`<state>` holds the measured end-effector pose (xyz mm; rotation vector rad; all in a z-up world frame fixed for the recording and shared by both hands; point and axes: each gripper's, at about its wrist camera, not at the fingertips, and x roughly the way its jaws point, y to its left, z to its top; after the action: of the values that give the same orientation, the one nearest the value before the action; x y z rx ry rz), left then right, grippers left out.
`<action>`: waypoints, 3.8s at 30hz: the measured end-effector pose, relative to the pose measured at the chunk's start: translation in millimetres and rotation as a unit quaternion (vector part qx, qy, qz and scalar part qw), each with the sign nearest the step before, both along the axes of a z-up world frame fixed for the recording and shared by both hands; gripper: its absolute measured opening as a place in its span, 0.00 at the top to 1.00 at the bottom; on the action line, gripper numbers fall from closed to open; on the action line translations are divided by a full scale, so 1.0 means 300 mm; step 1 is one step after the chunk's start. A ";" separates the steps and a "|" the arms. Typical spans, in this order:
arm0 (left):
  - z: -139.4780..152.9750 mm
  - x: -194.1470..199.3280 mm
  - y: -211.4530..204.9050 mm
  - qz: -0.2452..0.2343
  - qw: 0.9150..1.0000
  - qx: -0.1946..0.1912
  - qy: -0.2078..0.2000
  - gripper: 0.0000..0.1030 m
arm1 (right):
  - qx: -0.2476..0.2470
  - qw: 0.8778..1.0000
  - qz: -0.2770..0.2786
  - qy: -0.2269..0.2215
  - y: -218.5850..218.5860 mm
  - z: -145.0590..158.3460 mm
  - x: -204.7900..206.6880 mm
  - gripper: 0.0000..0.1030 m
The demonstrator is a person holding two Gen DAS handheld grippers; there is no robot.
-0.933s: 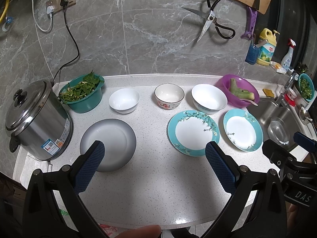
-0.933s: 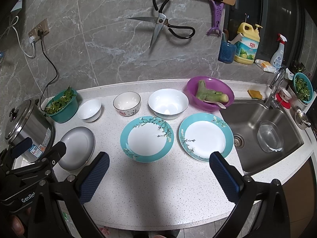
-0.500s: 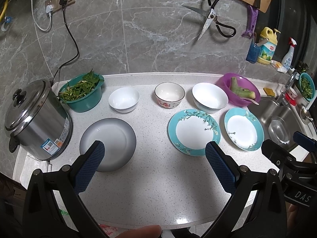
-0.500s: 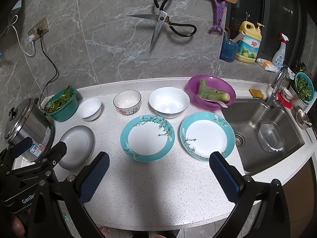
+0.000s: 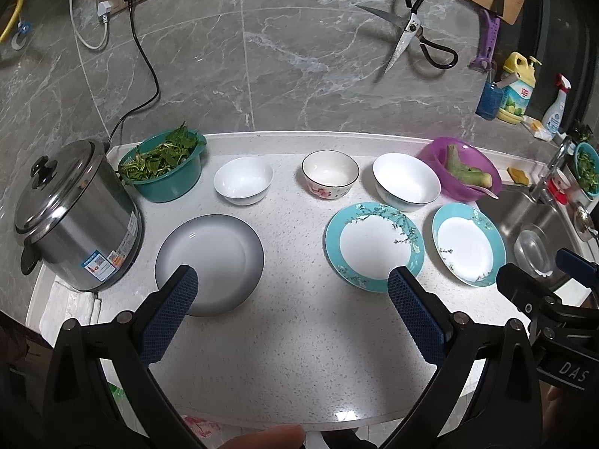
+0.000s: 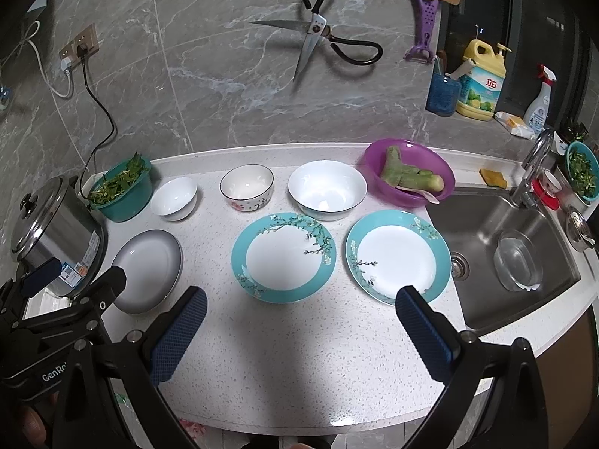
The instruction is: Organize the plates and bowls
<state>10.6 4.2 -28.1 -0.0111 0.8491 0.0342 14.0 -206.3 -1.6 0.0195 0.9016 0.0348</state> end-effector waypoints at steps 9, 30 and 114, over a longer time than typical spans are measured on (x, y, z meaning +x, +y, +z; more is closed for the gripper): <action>-0.007 0.004 -0.014 0.012 1.000 -0.003 0.006 0.00 | -0.001 1.000 0.011 0.004 -0.014 -0.005 0.017 0.00; -0.498 0.034 0.618 0.101 0.973 -0.152 0.144 0.00 | 0.211 0.934 0.273 0.091 0.394 -0.306 0.299 0.00; -0.650 0.246 0.542 -0.016 0.968 -0.122 0.221 0.73 | 0.234 0.936 0.137 0.225 0.276 -0.700 0.322 0.81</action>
<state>84.3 166.8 -223.2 -0.2277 1.2951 -0.1016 110.5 -123.3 -211.6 0.3573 1.3328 0.5244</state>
